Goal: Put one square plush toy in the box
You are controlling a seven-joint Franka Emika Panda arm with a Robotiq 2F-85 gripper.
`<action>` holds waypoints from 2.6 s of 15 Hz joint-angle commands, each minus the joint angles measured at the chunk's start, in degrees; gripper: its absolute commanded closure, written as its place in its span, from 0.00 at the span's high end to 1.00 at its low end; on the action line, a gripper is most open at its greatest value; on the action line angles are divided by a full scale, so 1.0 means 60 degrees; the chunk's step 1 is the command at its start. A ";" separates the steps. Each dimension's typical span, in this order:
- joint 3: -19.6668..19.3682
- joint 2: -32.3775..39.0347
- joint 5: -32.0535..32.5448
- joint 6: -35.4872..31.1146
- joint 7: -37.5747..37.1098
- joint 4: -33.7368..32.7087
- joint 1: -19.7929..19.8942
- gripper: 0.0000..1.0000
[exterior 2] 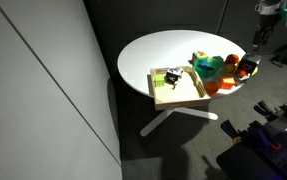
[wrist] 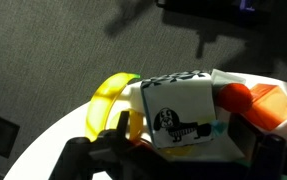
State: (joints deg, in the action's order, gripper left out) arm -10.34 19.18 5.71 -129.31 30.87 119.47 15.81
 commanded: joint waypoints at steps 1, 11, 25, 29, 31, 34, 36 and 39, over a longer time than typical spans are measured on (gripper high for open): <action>0.0172 0.0093 0.0119 -0.0365 0.0220 0.0117 0.0123 1.00; 0.0278 0.0367 0.0813 -0.1297 0.0154 0.0547 0.0013 1.00; 0.0302 0.0736 0.1146 -0.1837 0.0249 0.0750 0.0071 1.00; 0.0283 0.0869 0.1169 -0.2003 0.0116 0.0672 0.0035 0.75; 0.0262 0.0873 0.1180 -0.2090 -0.0006 0.0659 -0.0001 0.66; 0.0197 0.0740 0.1230 -0.2083 -0.0302 0.0652 -0.0099 0.43; 0.0174 0.0580 0.1267 -0.2031 -0.0481 0.0701 -0.0162 0.31; 0.0195 0.0224 0.1285 -0.1958 -0.0678 0.0858 -0.0262 0.11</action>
State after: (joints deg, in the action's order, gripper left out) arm -8.83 23.49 11.53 -141.00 29.58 123.32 15.17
